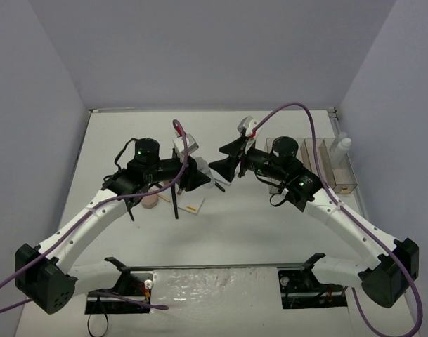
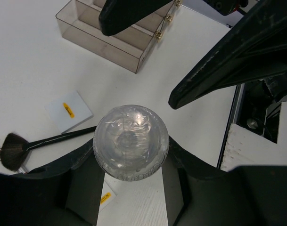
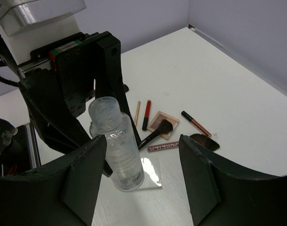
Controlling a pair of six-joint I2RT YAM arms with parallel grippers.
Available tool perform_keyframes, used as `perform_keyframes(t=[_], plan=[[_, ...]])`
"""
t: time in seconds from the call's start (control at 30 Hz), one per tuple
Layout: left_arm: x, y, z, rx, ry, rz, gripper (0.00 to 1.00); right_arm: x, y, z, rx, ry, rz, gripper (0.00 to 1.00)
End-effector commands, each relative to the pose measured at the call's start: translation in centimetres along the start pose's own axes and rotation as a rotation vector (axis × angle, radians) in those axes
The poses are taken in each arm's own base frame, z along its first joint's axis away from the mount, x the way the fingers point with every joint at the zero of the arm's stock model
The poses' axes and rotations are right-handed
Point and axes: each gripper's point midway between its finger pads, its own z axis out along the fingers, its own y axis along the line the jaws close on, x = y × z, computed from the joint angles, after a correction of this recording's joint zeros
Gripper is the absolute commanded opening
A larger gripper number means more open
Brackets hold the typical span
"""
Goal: Organize the makeup
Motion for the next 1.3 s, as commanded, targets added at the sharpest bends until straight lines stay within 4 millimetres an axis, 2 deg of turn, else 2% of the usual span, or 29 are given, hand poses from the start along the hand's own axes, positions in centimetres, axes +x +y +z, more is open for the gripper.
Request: perform_keyframes(t=[0.0, 0.27, 0.5, 0.73, 0.87, 0.93, 0.97, 1.07, 1.13, 1.23, 1.27], plan=[[-4.4, -2.1, -0.6, 0.08, -0.092, 0.118, 0.0, -4.7, 2.1, 0.7, -0.106, -0.132, -0.07, 0.58], [-5.0, -2.3, -0.5, 0.092, -0.094, 0.125, 0.0, -4.2, 3.6, 1.5, -0.177, -0.119, -0.058, 0.57], [-4.5, -2.5, 0.0, 0.117, -0.069, 0.153, 0.0, -2.8, 5.0, 2.6, -0.268, -0.08, -0.035, 0.55], [-4.9, -2.5, -0.1, 0.105, -0.076, 0.187, 0.0, -1.6, 5.7, 3.0, -0.301, -0.023, -0.024, 0.33], [-5.0, -2.2, -0.2, 0.086, -0.074, 0.187, 0.02, -1.2, 4.9, 2.7, -0.248, -0.006, -0.048, 0.04], [-4.7, -1.7, -0.1, 0.058, -0.068, 0.174, 0.12, -1.5, 4.0, 2.4, -0.185, -0.016, -0.062, 0.0], [-4.5, -1.3, -0.1, 0.033, -0.063, 0.16, 0.22, -1.6, 3.6, 2.2, -0.155, -0.022, -0.081, 0.0], [-3.9, 0.3, -0.2, -0.066, -0.058, 0.12, 0.67, -2.6, 1.5, 1.3, -0.014, -0.054, -0.115, 0.0], [-3.1, 2.2, -0.5, -0.183, -0.048, 0.068, 0.87, -2.9, -1.0, 0.4, 0.134, -0.071, -0.129, 0.0], [-2.9, 3.7, -1.5, -0.304, -0.059, 0.011, 0.96, -3.0, -4.8, -1.4, 0.352, -0.095, -0.128, 0.0], [-2.8, 4.1, -1.8, -0.338, -0.062, -0.014, 0.97, -3.0, -5.2, -1.8, 0.371, -0.101, -0.13, 0.0]])
